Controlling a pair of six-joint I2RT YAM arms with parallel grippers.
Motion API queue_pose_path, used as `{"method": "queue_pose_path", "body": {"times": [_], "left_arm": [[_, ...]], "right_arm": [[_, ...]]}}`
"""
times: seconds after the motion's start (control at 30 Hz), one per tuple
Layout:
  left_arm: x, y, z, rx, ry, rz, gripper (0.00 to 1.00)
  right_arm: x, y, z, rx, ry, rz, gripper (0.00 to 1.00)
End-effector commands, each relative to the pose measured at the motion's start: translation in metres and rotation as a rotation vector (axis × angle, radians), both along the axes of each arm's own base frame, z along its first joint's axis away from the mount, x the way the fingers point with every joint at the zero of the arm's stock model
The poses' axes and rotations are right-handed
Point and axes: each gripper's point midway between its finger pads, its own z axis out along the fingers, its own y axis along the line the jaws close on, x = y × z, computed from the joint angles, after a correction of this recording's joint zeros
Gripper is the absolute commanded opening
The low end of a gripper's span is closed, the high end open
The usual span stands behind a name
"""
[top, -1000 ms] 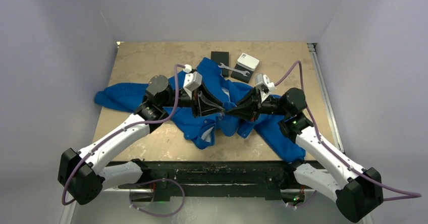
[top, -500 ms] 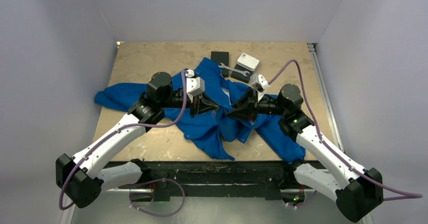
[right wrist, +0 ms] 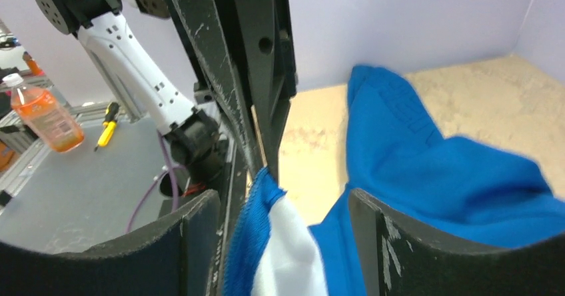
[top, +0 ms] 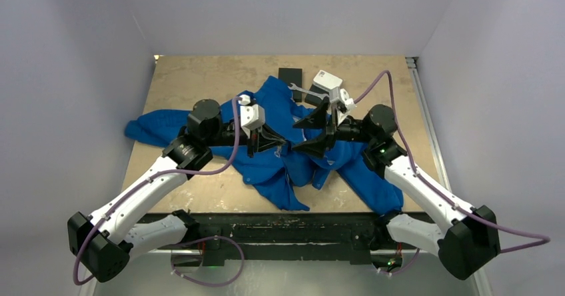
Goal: Zip up the jacket
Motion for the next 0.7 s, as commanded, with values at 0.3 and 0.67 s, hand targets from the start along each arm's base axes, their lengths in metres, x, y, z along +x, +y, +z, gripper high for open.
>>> {"method": "queue_pose_path", "body": {"times": [0.3, 0.67], "left_arm": [[-0.006, 0.002, 0.043, -0.167, -0.037, 0.006, 0.0], [-0.002, 0.007, 0.052, -0.225, -0.034, 0.045, 0.0]], "right_arm": [[-0.029, 0.022, 0.011, 0.228, -0.039, 0.15, 0.65], [-0.046, 0.018, 0.002, 0.314, 0.092, 0.254, 0.25]]}}
